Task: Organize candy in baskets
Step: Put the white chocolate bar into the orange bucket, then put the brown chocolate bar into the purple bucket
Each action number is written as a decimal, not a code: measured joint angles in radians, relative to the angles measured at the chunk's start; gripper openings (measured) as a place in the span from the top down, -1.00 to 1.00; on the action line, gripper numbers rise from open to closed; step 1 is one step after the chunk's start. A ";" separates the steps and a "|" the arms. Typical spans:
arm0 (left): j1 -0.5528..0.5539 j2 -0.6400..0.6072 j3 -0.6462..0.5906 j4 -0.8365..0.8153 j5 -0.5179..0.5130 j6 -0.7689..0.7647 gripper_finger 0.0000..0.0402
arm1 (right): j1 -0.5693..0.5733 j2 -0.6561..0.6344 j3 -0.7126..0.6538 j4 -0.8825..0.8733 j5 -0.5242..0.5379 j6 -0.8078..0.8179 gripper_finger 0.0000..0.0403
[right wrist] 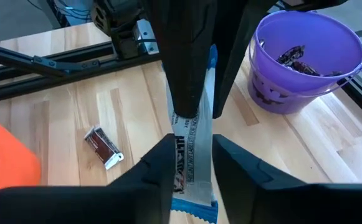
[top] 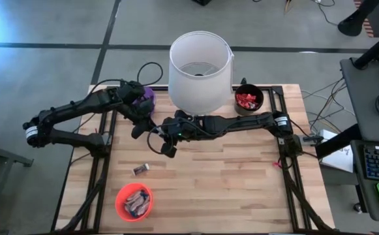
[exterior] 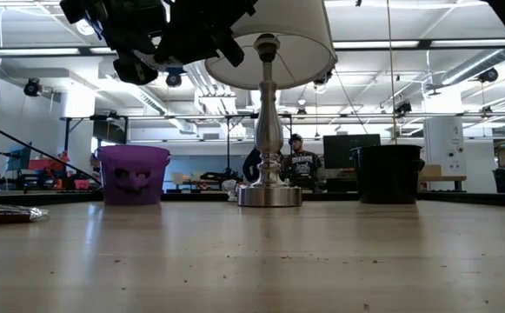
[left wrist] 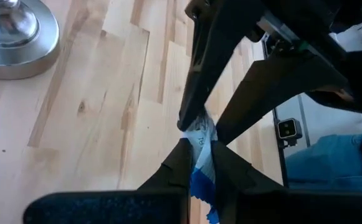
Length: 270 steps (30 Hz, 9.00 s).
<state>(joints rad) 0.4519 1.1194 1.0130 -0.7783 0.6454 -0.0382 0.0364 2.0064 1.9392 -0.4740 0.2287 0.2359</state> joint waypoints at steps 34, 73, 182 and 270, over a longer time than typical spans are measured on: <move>-0.553 -0.126 0.205 -0.400 -0.483 -0.391 0.97 | 0.014 -0.095 0.000 -0.290 -0.108 -0.015 0.23; -1.219 0.260 0.204 -0.230 -0.448 -1.151 0.60 | 0.172 -0.097 0.000 -0.232 -0.184 -0.019 0.17; -0.805 0.379 -0.303 0.068 -0.630 -0.992 0.40 | 0.125 -0.043 -0.112 -0.312 -0.214 -0.050 0.23; -0.817 -0.202 0.071 0.164 -1.278 -0.304 1.00 | 0.037 -0.097 -0.112 0.295 -0.211 0.072 0.20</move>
<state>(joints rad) -0.3647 0.9177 1.0840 -0.6143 -0.6323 -0.3425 0.0733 1.9091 1.8275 -0.1791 0.0181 0.3083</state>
